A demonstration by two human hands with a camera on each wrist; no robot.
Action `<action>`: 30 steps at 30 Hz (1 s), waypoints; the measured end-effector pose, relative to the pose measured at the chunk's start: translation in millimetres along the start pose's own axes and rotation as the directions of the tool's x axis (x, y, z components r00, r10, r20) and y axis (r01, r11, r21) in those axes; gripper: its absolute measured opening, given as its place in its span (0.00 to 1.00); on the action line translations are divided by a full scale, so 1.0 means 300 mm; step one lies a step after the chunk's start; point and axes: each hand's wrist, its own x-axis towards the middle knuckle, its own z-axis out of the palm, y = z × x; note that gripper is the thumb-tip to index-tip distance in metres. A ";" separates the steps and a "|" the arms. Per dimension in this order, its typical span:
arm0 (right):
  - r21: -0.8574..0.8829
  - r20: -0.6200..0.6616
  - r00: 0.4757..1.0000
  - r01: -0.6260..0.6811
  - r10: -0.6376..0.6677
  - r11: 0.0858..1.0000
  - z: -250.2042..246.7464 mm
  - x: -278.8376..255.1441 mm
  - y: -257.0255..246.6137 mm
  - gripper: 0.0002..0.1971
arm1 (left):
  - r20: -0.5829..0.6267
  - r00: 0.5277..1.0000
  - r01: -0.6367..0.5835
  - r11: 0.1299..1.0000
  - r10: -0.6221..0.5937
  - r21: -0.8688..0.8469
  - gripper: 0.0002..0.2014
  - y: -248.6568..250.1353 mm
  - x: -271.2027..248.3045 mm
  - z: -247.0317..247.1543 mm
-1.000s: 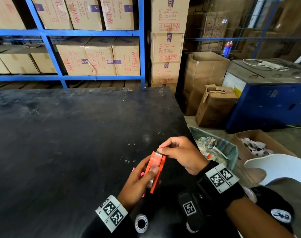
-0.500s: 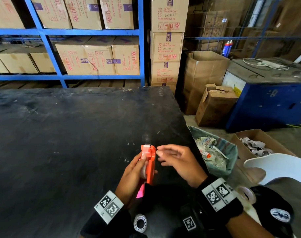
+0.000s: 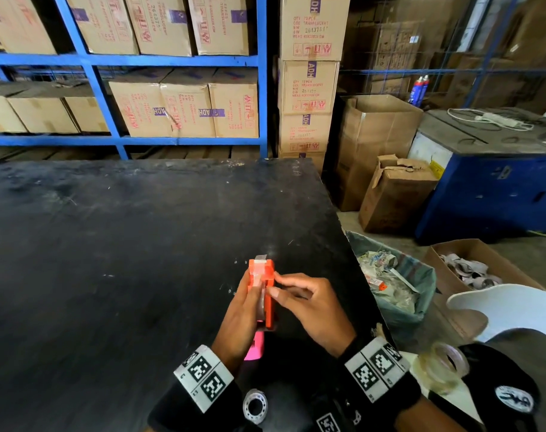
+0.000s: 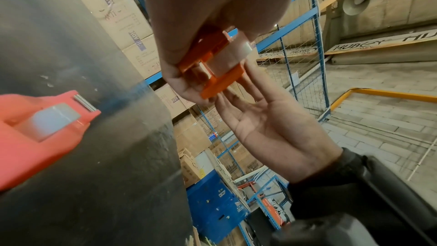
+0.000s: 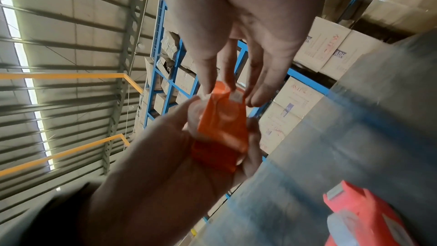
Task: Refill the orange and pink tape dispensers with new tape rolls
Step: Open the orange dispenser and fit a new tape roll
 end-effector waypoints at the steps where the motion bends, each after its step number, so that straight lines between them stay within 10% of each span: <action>1: 0.004 -0.015 1.000 -0.014 0.014 1.000 -0.010 0.012 -0.009 0.10 | -0.004 1.000 0.002 1.000 -0.002 0.004 0.16 0.006 -0.001 -0.002; 8: -0.119 0.036 0.972 -0.226 0.232 0.967 -0.071 0.129 -0.076 0.24 | 0.069 0.997 0.022 0.997 -0.027 0.073 0.21 0.021 -0.018 0.014; 18: -0.056 0.122 0.968 -0.215 0.220 0.975 -0.078 0.141 -0.089 0.07 | 0.009 0.999 -0.033 0.974 0.031 0.223 0.10 0.019 -0.044 0.018; 24: -0.119 0.162 0.957 -0.221 0.239 0.968 -0.078 0.136 -0.068 0.09 | 0.075 0.995 -0.081 0.967 0.065 0.240 0.29 -0.007 -0.055 0.020; 30: -0.160 0.181 0.935 -0.279 0.306 0.947 -0.094 0.140 -0.061 0.08 | 0.109 0.993 -0.052 0.988 0.036 0.144 0.25 -0.003 -0.066 0.036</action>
